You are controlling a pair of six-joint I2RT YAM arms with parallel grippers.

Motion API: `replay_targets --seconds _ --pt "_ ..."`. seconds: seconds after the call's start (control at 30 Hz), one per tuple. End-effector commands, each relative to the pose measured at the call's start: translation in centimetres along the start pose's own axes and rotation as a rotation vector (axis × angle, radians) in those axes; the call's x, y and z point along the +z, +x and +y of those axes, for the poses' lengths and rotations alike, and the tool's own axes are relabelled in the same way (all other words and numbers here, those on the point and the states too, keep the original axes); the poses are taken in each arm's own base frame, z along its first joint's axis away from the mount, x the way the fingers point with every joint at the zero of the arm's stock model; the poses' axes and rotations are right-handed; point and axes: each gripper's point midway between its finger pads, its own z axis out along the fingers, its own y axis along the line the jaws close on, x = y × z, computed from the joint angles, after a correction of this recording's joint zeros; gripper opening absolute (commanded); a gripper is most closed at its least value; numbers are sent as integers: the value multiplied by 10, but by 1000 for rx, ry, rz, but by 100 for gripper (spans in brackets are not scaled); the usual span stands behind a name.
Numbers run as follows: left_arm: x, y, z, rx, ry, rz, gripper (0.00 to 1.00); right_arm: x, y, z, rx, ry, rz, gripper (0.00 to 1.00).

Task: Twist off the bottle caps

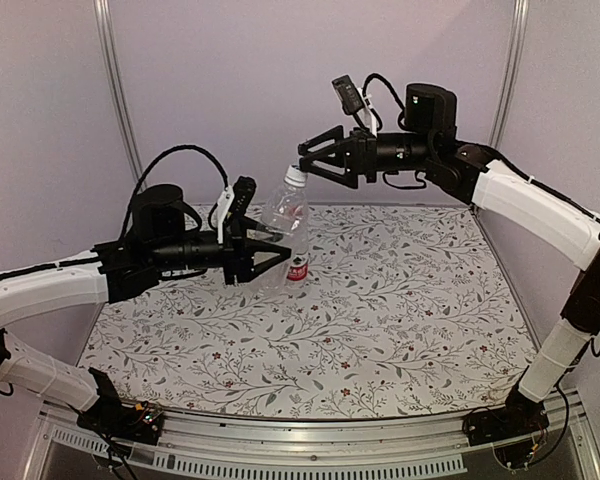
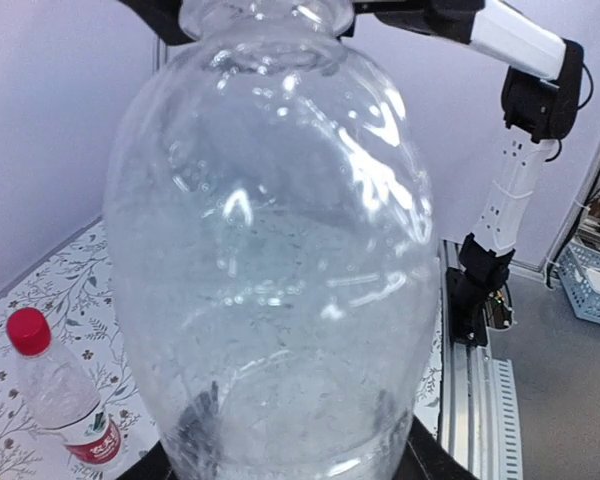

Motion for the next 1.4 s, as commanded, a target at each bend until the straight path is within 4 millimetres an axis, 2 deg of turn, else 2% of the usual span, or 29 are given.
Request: replay_targets --seconds 0.0,0.1,0.27,0.4,0.7,1.07,1.37 --pt "-2 -6 32 -4 -200 -6 50 -14 -45 -10 81 197 -159 98" --pt "-5 -7 40 -4 -263 -10 50 -13 -54 -18 110 300 -196 98" --pt "-9 -9 48 -5 -341 -14 50 -4 -53 -35 141 436 -198 97" --pt "-10 -8 53 0 -391 -4 49 8 -43 -48 164 472 -178 93" --pt "-14 -9 55 22 -432 -1 49 30 -21 -60 201 459 -120 82" --pt "-14 -7 57 42 -451 9 49 42 -5 -60 223 401 -80 59" --pt "-15 -7 58 47 -463 12 49 48 0 -54 229 364 -65 52"
